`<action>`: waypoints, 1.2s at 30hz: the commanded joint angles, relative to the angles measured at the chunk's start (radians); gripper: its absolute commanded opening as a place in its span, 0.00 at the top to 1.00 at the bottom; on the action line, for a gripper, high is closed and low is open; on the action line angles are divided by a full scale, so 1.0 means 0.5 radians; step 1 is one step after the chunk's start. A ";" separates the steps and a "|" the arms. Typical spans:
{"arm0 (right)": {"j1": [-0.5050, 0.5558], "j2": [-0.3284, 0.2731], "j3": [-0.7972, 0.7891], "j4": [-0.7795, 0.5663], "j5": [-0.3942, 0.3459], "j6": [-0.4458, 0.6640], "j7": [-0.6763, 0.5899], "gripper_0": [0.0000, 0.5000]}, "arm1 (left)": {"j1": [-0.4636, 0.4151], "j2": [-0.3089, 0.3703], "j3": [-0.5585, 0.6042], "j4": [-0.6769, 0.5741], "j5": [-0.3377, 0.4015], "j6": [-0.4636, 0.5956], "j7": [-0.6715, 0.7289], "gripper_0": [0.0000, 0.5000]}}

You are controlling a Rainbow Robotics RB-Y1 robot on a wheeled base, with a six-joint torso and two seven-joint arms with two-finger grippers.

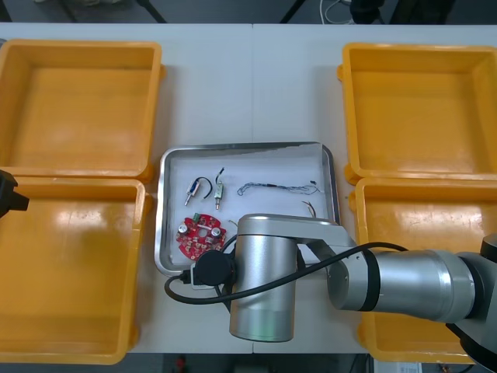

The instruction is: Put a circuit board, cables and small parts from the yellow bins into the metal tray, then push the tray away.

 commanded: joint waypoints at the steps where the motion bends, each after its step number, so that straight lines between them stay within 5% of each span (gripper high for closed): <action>1: -0.052 0.049 0.032 -0.018 0.016 -0.018 -0.014 0.12 | 0.036 0.077 0.057 -0.062 0.017 0.013 -0.031 0.00; 4: -0.049 0.046 0.032 -0.012 0.016 -0.018 -0.014 0.43 | 0.036 0.077 0.057 -0.062 0.017 0.013 -0.031 0.00; 6: -0.049 0.049 0.035 -0.012 0.016 -0.018 -0.020 0.83 | 0.036 0.077 0.057 -0.062 0.017 0.013 -0.031 0.00; 8: -0.052 0.049 0.044 -0.009 0.016 -0.018 -0.026 1.00 | 0.036 0.077 0.057 -0.062 0.017 0.013 -0.031 0.00; 36: -0.202 -0.024 -0.008 -0.009 0.151 0.018 -0.121 1.00 | 0.036 0.077 0.057 -0.062 0.017 0.013 -0.031 0.00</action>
